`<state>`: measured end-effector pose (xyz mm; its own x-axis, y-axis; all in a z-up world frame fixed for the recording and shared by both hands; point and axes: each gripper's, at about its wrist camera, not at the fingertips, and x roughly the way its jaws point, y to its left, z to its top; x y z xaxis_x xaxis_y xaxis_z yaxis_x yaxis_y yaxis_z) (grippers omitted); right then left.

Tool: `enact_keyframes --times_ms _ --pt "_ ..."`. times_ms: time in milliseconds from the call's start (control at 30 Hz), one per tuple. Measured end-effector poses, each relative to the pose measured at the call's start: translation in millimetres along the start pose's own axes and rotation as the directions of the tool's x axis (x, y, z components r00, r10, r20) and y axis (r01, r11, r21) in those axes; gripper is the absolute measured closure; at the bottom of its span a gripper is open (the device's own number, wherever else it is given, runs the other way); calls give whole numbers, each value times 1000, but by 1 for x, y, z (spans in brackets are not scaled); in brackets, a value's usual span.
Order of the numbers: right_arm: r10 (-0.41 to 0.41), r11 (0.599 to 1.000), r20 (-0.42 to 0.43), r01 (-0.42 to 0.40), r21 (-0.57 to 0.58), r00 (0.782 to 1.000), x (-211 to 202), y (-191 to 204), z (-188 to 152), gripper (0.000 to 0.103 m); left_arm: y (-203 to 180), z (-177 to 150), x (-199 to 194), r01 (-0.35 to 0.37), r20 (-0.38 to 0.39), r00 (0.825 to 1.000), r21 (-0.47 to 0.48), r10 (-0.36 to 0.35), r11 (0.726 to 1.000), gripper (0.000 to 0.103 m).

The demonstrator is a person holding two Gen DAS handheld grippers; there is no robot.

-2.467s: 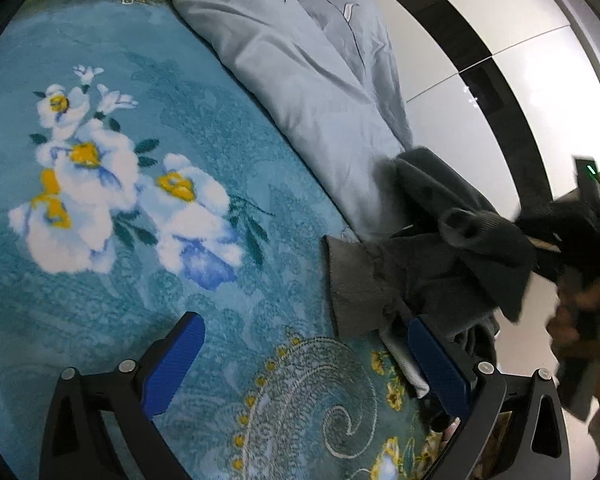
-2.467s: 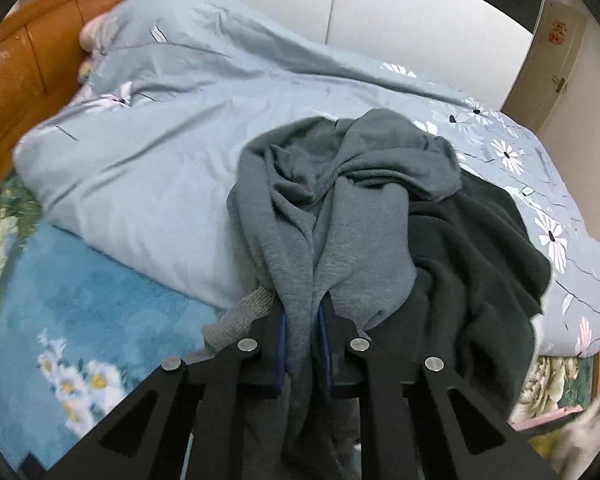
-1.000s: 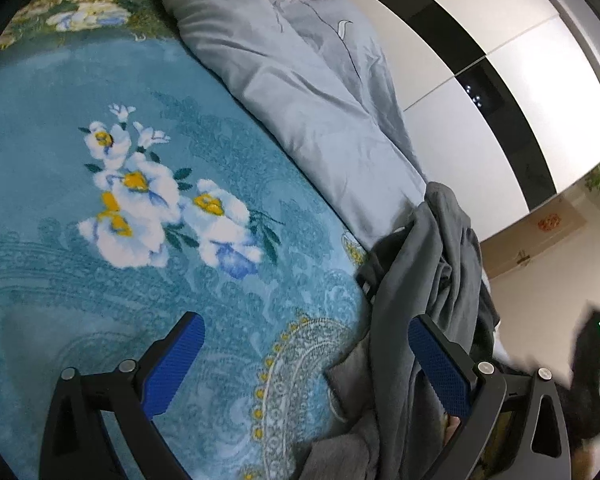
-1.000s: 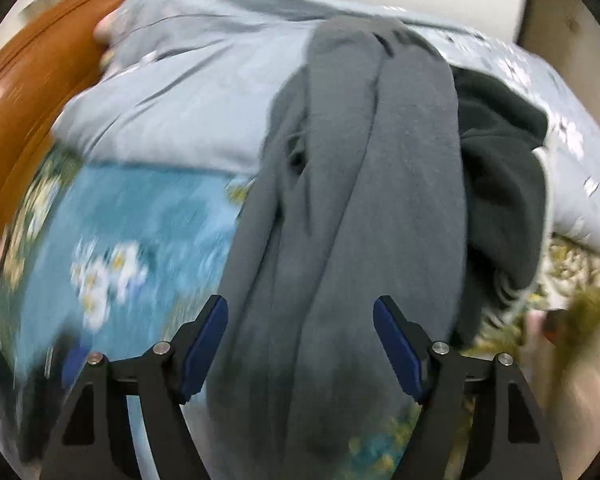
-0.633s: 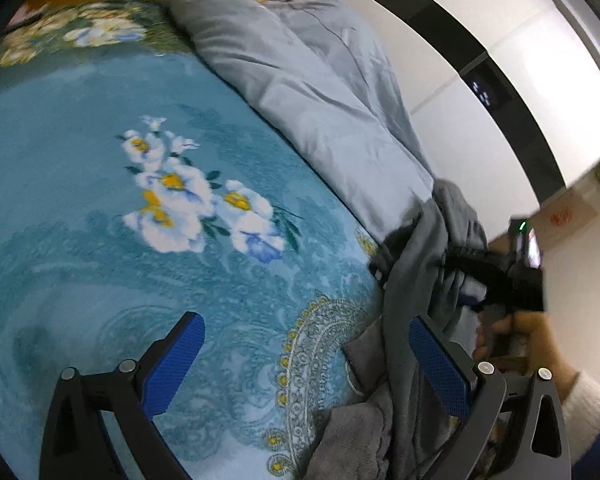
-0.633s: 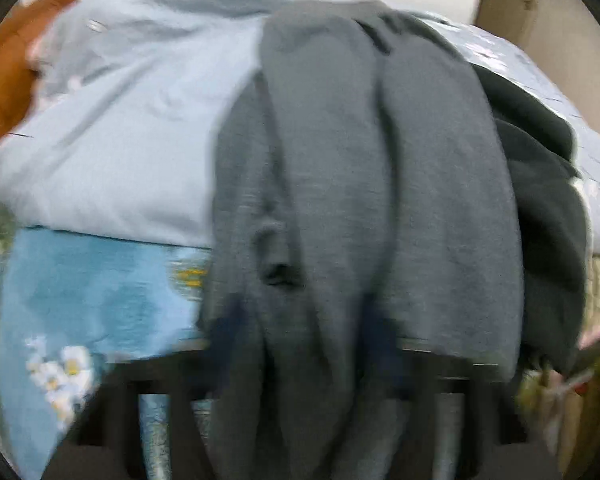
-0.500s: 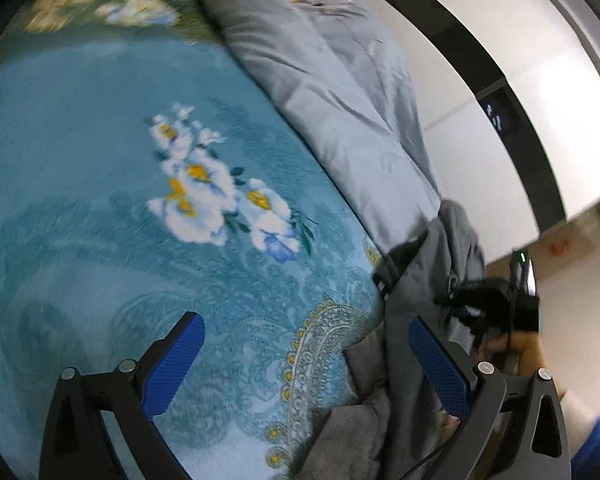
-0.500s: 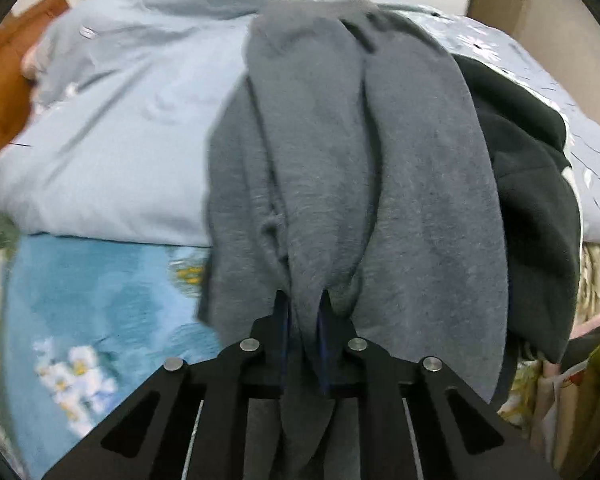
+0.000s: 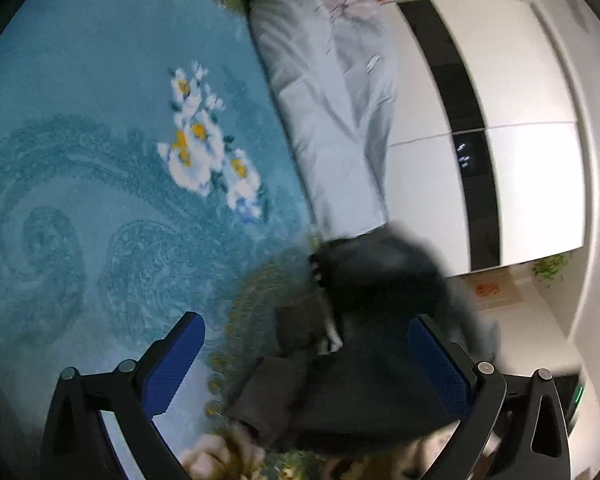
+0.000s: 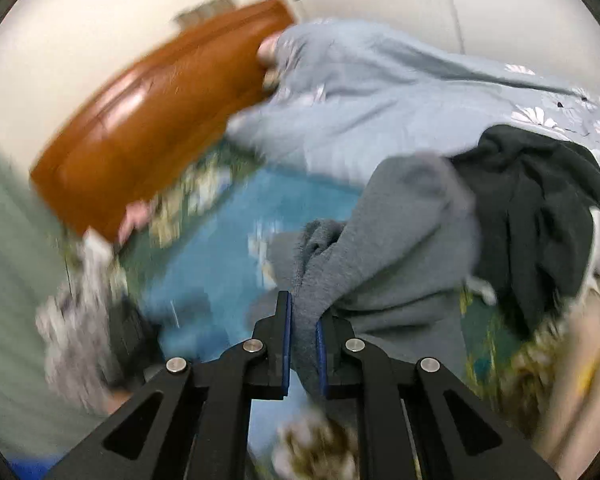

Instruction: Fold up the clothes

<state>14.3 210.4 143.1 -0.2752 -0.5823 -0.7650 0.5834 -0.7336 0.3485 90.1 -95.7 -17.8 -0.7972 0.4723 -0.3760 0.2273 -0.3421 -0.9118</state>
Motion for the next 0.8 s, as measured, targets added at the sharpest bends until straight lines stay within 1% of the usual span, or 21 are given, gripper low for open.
enact_keyframes --times_ms 33,100,200,267,367,400,467,533,567,633,667,700,733,767,800 --pt "-16 1000 -38 15 -15 999 -1 5 -22 92 -4 -3 -6 5 13 1000 12 -5 1000 0" --pt "-70 997 -136 71 7 988 3 -1 -65 92 -14 -7 -15 4 -1 1000 54 -4 999 0" --pt "-134 987 -258 153 56 957 4 -18 -121 92 -31 -15 -29 -16 -27 999 140 20 990 0" --pt "-143 980 -317 180 90 938 -1 -24 -152 92 -42 -20 -38 -28 -43 998 197 37 980 0" --pt "-180 975 -388 217 53 904 -7 -18 -179 92 -58 -28 -52 -43 -65 996 282 64 958 0" --pt "-179 975 -407 217 49 895 -11 -17 -187 92 -64 -30 -56 -48 -72 995 310 74 950 0" --pt "-167 977 -434 207 47 885 -7 -11 -198 92 -70 -33 -68 -90 -62 991 378 123 921 0" --pt "-162 981 -453 194 26 877 -6 -6 -207 92 -63 -33 -72 -123 -65 985 387 160 914 0" --pt "-164 982 -452 190 12 877 -6 -2 -206 90 -58 -32 -74 -138 -68 982 387 177 912 0" --pt "-145 986 -422 167 15 895 -13 3 -201 88 -48 -31 -76 -163 -75 976 377 205 912 0" --pt "-118 990 -397 140 25 910 -18 4 -193 85 -42 -29 -77 -164 -74 977 354 202 921 0" --pt "-89 993 -370 109 35 925 -23 4 -183 74 -36 -27 -77 -151 -71 981 316 183 937 0" --pt "-84 995 -331 98 26 940 -27 5 -173 62 -29 -25 -77 -135 -67 985 274 159 952 0" --pt "-83 996 -289 91 14 954 -30 5 -162 59 -23 -24 -76 -134 -49 988 211 147 968 0" --pt "-82 996 -246 85 1 966 -34 5 -151 58 -18 -22 -73 -127 -44 990 168 136 978 0"
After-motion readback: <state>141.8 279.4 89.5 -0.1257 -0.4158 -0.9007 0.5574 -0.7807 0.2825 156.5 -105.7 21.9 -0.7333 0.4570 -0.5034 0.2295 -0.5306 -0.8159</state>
